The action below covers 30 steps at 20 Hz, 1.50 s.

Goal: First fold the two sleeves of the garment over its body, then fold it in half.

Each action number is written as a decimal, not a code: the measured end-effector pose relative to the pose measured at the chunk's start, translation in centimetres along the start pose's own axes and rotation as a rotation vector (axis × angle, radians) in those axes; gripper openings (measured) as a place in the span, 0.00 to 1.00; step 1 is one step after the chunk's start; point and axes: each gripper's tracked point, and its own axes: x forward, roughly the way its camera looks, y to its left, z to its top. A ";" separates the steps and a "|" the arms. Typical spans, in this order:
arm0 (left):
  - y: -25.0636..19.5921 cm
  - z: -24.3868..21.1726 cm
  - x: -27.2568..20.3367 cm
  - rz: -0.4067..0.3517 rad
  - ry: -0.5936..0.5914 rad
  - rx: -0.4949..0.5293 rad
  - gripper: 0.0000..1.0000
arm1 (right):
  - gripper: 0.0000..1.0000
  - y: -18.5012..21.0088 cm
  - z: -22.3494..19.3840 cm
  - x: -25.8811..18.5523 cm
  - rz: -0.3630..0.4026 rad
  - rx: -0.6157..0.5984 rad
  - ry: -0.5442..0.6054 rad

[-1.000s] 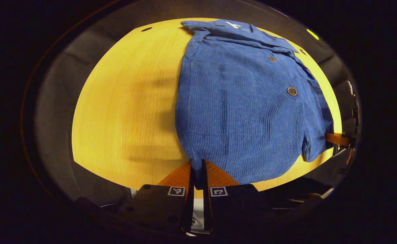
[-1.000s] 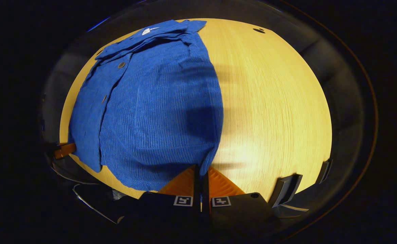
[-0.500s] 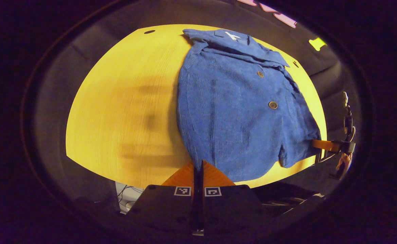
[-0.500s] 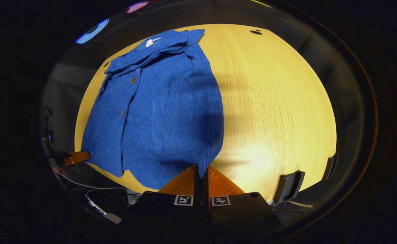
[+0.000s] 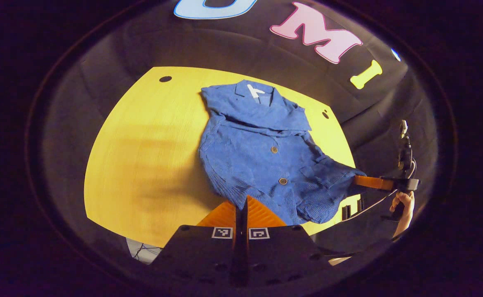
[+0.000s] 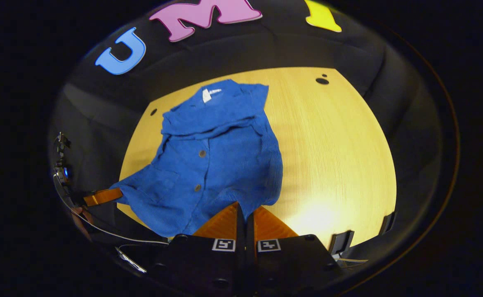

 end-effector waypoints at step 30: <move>9.9 35.4 18.8 0.157 -0.108 -0.287 0.28 | 0.50 -1.4 32.8 29.9 -0.037 -0.061 -0.025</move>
